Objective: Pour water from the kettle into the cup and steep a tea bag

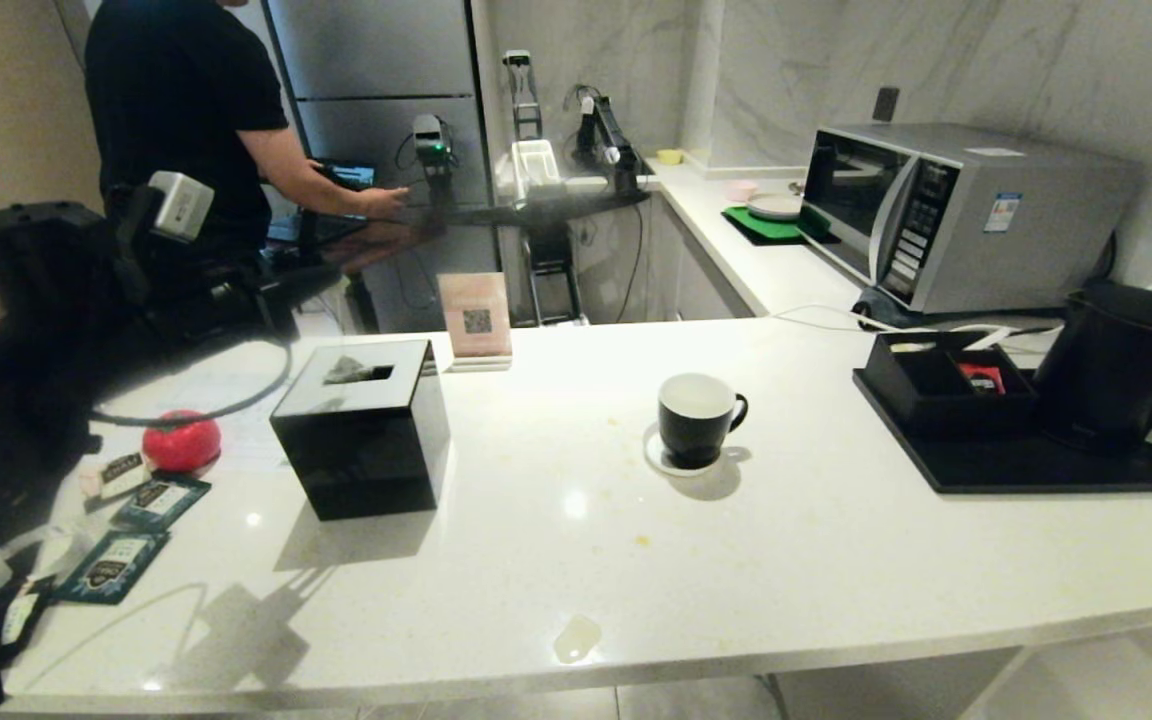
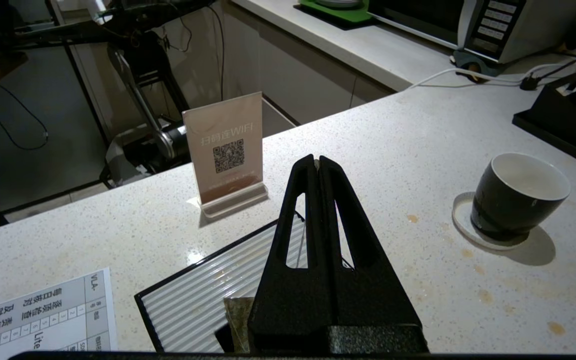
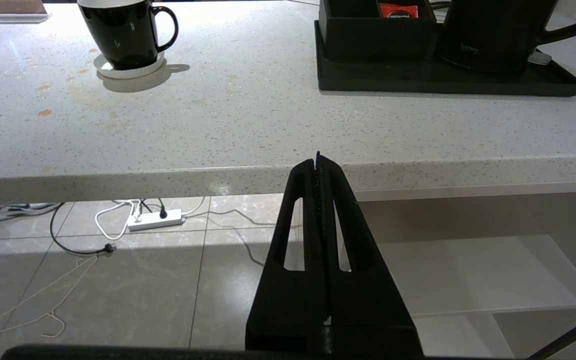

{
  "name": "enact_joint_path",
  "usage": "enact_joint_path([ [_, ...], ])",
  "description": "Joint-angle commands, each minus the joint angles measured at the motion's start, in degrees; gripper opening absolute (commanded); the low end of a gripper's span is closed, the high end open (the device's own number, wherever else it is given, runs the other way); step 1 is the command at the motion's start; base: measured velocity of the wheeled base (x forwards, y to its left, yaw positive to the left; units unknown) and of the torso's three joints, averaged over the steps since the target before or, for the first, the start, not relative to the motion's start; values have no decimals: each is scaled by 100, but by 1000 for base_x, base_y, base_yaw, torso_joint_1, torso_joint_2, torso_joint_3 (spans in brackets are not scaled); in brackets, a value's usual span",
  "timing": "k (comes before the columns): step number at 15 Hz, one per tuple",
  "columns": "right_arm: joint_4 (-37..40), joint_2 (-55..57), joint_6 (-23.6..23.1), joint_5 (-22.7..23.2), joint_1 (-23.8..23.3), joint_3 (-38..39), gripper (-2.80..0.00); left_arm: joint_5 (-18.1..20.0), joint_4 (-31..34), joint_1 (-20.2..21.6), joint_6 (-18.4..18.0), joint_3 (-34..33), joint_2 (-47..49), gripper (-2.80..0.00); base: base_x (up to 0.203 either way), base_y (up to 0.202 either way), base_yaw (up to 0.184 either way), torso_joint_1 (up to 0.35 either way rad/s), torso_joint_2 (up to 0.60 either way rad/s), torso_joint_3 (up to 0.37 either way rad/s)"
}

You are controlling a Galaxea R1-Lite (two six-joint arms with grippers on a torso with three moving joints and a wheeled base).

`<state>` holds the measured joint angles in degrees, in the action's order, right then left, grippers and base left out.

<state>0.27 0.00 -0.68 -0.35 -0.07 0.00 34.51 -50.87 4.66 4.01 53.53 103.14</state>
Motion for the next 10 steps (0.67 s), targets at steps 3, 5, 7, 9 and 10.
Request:
enact_joint_path([
  [3,0,9,-2,0,-1,0,-280,150,-26,-69,12,26,-110,-280,0,0,0,0,0,0],
  [5,0,9,-2,0,-1,0,-280,161,-28,-114,3,8,-100,-280,0,0,0,0,0,0],
  [7,0,9,-2,0,-1,0,-280,161,-28,-123,3,0,-93,-280,0,0,0,0,0,0],
  [9,0,9,-2,0,-1,0,-280,153,-28,-107,-12,-18,-49,-280,0,0,0,0,0,0],
  [10,0,9,-2,0,6,0,-280,144,-37,-97,-23,-36,-12,-280,0,0,0,0,0,0],
])
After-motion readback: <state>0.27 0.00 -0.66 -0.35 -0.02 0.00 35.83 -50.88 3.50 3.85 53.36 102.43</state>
